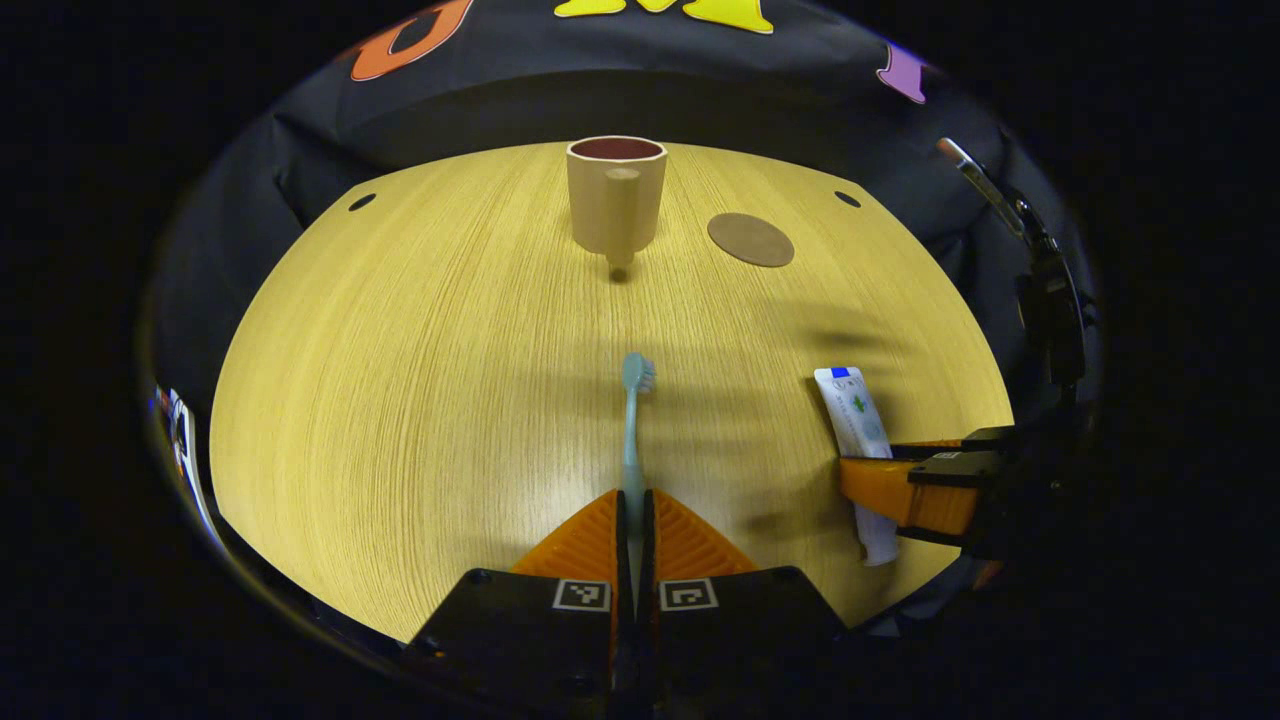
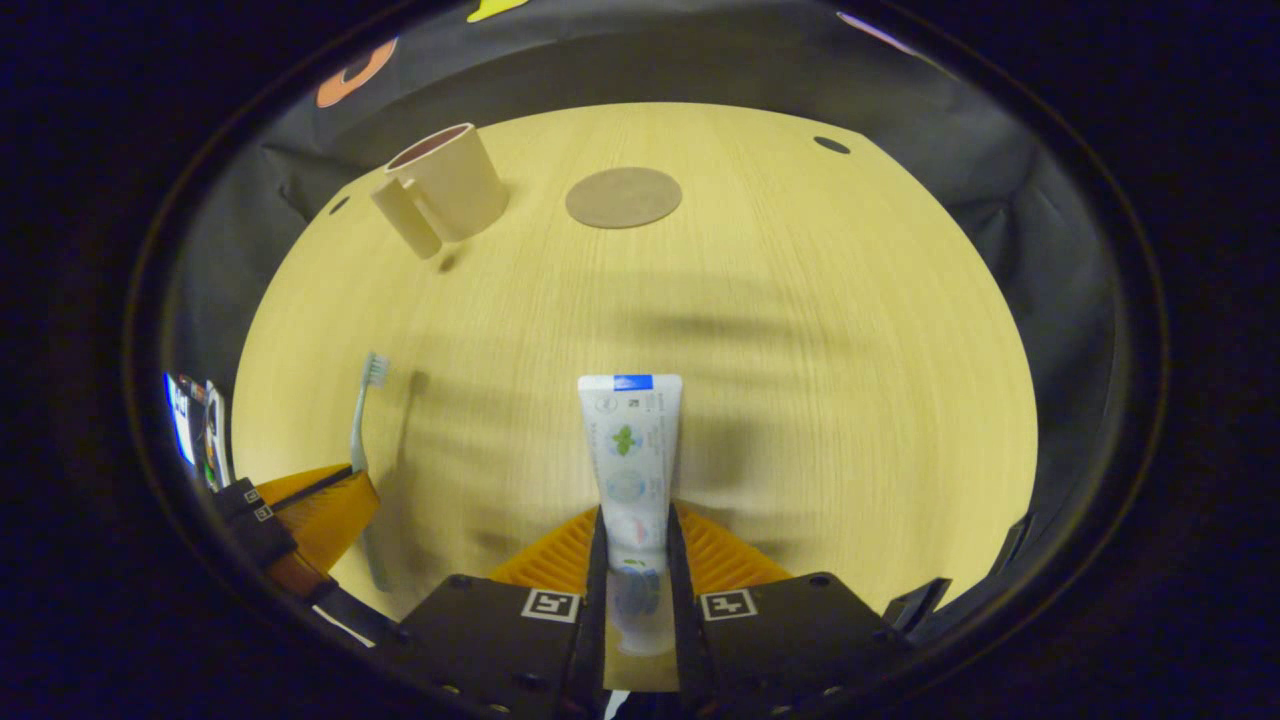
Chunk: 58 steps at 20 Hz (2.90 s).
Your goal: Put the toothbrush and toothpaste on the desktop into the cup, then pick up the cup and place it on the coaster on the desktop.
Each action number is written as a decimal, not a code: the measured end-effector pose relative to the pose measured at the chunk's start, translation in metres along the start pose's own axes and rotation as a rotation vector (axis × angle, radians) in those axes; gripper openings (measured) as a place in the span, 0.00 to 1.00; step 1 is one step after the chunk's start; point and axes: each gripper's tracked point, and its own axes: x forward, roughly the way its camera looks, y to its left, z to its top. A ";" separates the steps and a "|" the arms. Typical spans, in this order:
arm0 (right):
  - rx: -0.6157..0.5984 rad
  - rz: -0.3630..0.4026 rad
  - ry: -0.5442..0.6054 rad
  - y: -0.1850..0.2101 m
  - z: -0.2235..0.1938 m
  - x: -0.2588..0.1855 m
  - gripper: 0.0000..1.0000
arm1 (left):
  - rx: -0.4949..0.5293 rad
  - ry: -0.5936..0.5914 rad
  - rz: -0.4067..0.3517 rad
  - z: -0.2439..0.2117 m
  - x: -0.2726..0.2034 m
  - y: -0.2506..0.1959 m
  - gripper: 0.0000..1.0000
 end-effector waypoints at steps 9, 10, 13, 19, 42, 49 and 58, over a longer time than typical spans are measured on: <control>-0.055 0.064 -0.125 -0.008 0.016 -0.048 0.16 | 0.027 -0.363 -0.005 0.117 -0.008 0.024 0.04; -0.066 0.067 -0.151 -0.009 0.021 -0.056 0.16 | 0.016 -0.422 -0.012 0.137 -0.009 0.026 0.04; -0.105 0.057 -0.226 -0.015 0.037 -0.075 0.17 | 0.007 -0.583 -0.012 0.197 -0.007 0.036 0.04; -0.108 0.068 -0.296 -0.022 0.048 -0.097 0.16 | -0.044 -0.837 -0.027 0.301 -0.012 0.052 0.03; -0.059 0.102 -0.281 -0.026 0.041 -0.065 0.16 | -0.072 -0.919 -0.022 0.336 0.067 0.055 0.09; -0.061 0.086 -0.272 -0.031 0.030 -0.061 0.16 | -0.095 -0.869 0.012 0.314 0.070 0.057 0.65; -0.063 0.129 -0.444 -0.004 0.075 -0.096 0.17 | -0.078 -0.914 0.086 0.299 0.008 0.082 0.98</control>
